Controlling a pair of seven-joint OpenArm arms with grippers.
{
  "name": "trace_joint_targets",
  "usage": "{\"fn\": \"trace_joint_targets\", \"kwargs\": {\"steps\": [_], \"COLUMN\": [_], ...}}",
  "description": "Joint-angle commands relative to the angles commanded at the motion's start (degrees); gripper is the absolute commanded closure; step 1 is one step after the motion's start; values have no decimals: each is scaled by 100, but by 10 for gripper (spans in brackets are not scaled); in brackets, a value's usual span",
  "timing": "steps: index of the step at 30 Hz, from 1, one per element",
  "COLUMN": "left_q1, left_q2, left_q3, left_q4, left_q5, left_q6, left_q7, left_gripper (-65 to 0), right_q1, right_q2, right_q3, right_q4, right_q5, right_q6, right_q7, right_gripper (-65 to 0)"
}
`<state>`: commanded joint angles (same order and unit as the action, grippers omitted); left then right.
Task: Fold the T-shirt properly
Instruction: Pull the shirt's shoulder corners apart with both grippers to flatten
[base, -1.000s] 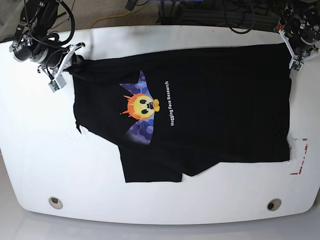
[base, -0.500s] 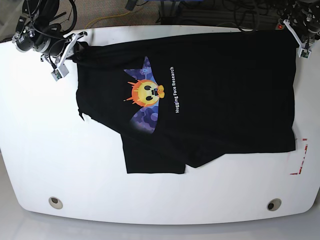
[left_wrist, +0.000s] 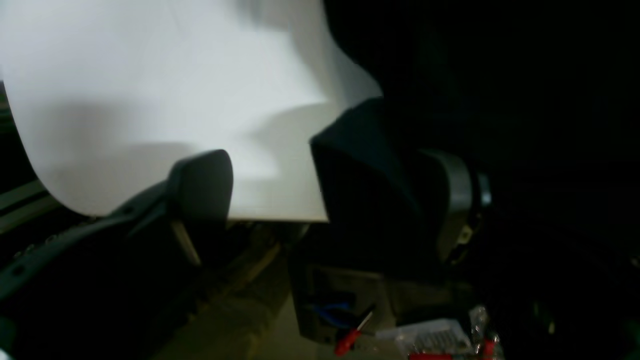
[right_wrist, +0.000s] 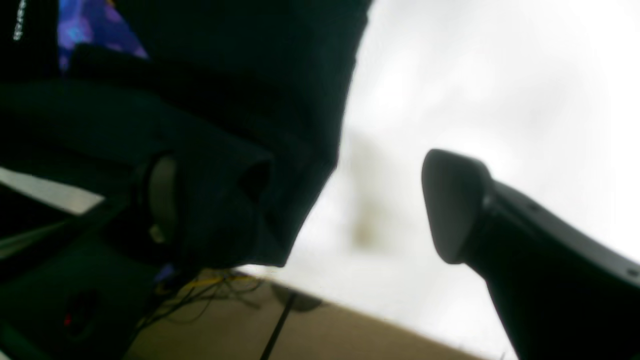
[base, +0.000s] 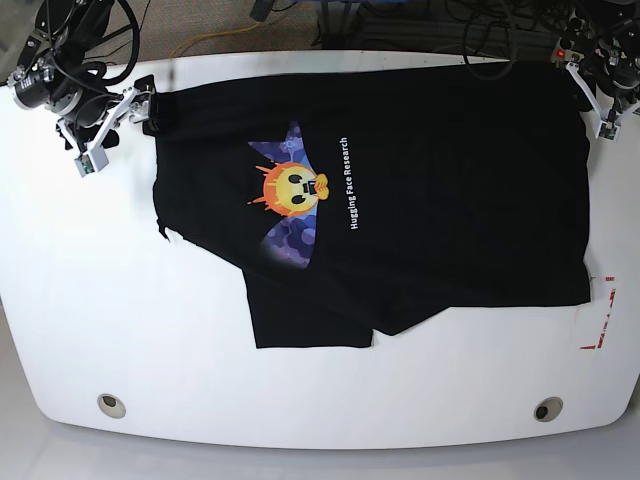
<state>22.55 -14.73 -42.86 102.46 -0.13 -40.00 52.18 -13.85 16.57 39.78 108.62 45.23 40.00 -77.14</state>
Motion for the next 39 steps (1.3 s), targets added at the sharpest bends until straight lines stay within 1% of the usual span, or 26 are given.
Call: {"fn": "trace_joint_targets", "kwargs": {"steps": [2,5,7,9,11,13,16,18,22,23,25,28,30,32,33,36,38,39], "left_q1": [-79,-114,-114,-97,-88,-105,-114,-88,-35,-9,18,26,26,9,9,0,-9,-44], "left_q2": [-105,-246,-325,-334,-378,-466,-492,-519,-730,-765,-800,-844,-985,-1011,-1011,-1011,-1011,-1020], "left_q3": [0,-35,-158,-264,-378,-484,-527,-545,-431,-413,-404,-404,-404,-431,-440,-440,-448,-484], "left_q4": [0,70,185,185,202,211,211,281,325,325,325,325,316,316,316,316,316,316], "left_q5": [-9,-9,-97,-448,-782,-1055,-1433,-1644,-2127,-2198,-2488,-2857,-3165,-3305,-3376,-3578,-3780,-3895], "left_q6": [0,0,0,0,0,0,0,0,0,0,0,0,0,0,0,0,0,0], "left_q7": [9,9,9,9,88,448,897,1011,1275,1292,1319,1319,1327,1327,1327,1327,1327,1327], "left_gripper": [-486,-488,-489,-490,-490,-488,-486,-486,-486,-486,-486,-486,-486,-486,-486,-486,-486,-486], "right_q1": [211,220,185,0,-141,-273,-510,-651,-949,-985,-1099,-1196,-1222,-1187,-1143,-721,-290,-53], "right_q2": [9,88,193,185,176,158,158,167,193,193,202,202,211,229,290,325,299,220], "right_q3": [-26,-35,-35,-35,-35,-35,-35,-35,-35,-35,-35,-35,-35,0,0,-26,-35,-79], "right_q4": [-18,18,123,167,176,176,167,167,167,158,149,158,158,149,114,-26,-97,-132], "right_q5": [-70,0,264,607,1073,1556,2092,2312,2866,2919,3015,3007,3007,2971,2945,2418,1881,1591], "right_q6": [0,0,0,0,0,0,0,0,0,0,0,0,0,0,0,0,0,0], "right_q7": [0,-53,-202,-220,-220,-220,-220,-220,-220,-220,-229,-229,-229,-211,-167,-79,-79,-79], "right_gripper": [-601,-604,-606,-606,-606,-602,-602,-602,-604,-604,-604,-604,-604,-601,-601,-599,-599,-599]}}
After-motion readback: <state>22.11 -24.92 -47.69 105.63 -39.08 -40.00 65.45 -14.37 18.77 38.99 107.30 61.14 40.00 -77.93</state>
